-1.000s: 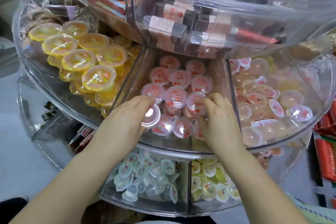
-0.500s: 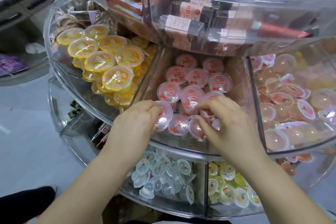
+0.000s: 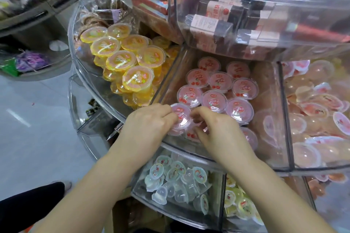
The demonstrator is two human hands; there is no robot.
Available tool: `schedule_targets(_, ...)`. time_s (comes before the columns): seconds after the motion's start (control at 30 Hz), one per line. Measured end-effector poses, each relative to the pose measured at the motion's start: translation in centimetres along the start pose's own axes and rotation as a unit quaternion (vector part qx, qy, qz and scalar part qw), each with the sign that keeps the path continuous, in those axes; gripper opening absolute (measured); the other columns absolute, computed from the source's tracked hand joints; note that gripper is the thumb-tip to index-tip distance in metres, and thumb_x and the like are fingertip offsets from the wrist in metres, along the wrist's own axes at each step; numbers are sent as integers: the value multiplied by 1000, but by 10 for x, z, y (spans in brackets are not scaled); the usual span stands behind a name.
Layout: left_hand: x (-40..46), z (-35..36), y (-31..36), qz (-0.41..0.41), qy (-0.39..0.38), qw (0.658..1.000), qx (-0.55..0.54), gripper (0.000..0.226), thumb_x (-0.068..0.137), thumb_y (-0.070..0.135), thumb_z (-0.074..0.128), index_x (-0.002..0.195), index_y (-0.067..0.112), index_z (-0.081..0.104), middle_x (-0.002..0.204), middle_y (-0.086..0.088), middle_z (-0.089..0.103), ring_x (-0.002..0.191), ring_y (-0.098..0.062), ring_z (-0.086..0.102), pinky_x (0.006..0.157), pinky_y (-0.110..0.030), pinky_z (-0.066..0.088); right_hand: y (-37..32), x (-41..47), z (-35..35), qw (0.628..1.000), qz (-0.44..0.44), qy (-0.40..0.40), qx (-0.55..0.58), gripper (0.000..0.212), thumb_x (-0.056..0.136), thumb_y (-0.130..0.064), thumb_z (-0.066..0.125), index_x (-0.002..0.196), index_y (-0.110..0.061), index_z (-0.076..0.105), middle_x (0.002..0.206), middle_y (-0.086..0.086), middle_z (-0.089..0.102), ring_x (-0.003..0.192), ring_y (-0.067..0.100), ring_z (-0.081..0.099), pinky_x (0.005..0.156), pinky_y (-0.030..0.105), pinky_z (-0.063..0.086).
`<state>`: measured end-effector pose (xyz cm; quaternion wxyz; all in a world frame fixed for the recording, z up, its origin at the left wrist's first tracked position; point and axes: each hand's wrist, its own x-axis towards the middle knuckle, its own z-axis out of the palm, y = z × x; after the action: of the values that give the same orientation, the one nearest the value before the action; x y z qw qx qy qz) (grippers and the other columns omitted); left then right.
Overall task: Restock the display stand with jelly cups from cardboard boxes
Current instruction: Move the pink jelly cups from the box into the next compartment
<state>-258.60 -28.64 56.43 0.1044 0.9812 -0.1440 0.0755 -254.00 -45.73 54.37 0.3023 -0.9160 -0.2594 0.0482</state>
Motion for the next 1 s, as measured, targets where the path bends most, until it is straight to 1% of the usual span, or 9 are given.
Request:
schedule_targets(0.2,2,-6,-1,5,-20,1000,3,17,66,1,78,78,7,67,77,-8,64,72,-28,62,52,-37,53,4,-13,-11,996,21,70,40,21,79,-13,71,96,-23,64,78,-11,69,69,8,63,65,29,55)
schedule_targets(0.33,9,-6,3,36,15,998,43,21,60,-3,78,69,8,63,66,-6,61,62,-25,60,41,-29,45,1,-15,-11,997,36,64,36,17,79,-15,70,95,-21,66,78,-9,70,67,10,63,67,35,55)
schedule_targets(0.47,11,-5,0,56,28,997,48,22,57,-5,76,66,8,61,63,-7,60,58,-26,59,43,-28,44,-2,-15,-9,995,51,75,37,17,79,-15,71,95,-20,66,77,-8,69,65,11,63,67,35,55)
schedule_targets(0.53,10,-5,-1,38,13,999,35,18,63,-4,74,73,7,63,70,-9,62,65,-28,60,49,-32,47,-2,-15,-10,994,63,77,40,18,78,-14,72,95,-20,66,75,-9,68,65,9,62,66,30,55)
schedule_targets(0.6,9,-4,-3,18,-19,1000,16,19,76,-1,66,93,8,64,89,-9,63,85,-29,58,68,-40,49,-2,-16,-11,992,75,85,45,19,78,-15,71,95,-22,66,73,-12,66,65,4,61,65,25,53)
schedule_targets(0.67,3,-5,-7,16,-33,999,-14,31,84,0,59,112,12,61,105,-6,61,98,-25,55,82,-39,45,-3,-18,-14,990,87,93,56,18,78,-17,71,94,-24,66,73,-12,66,66,2,61,66,25,53)
schedule_targets(0.77,-17,-15,-9,3,32,997,-74,34,81,-6,63,110,11,65,102,-4,65,95,-22,60,81,-37,50,-6,-22,-19,988,90,101,78,18,79,-19,70,94,-26,66,75,-14,67,66,1,60,65,18,50)
schedule_targets(0.9,-71,-18,-14,-113,153,953,-235,21,82,11,66,99,23,68,94,17,65,91,0,60,83,-17,46,-31,-30,-18,981,54,102,155,19,78,-17,69,88,-32,64,70,-14,67,69,2,60,62,9,45)
schedule_targets(1.0,-124,-6,-21,-243,190,880,-360,20,80,21,65,90,37,67,89,17,67,86,-2,62,79,-10,46,-66,-39,4,971,5,26,238,19,79,-16,70,86,-32,64,76,-11,66,63,4,58,59,10,44)
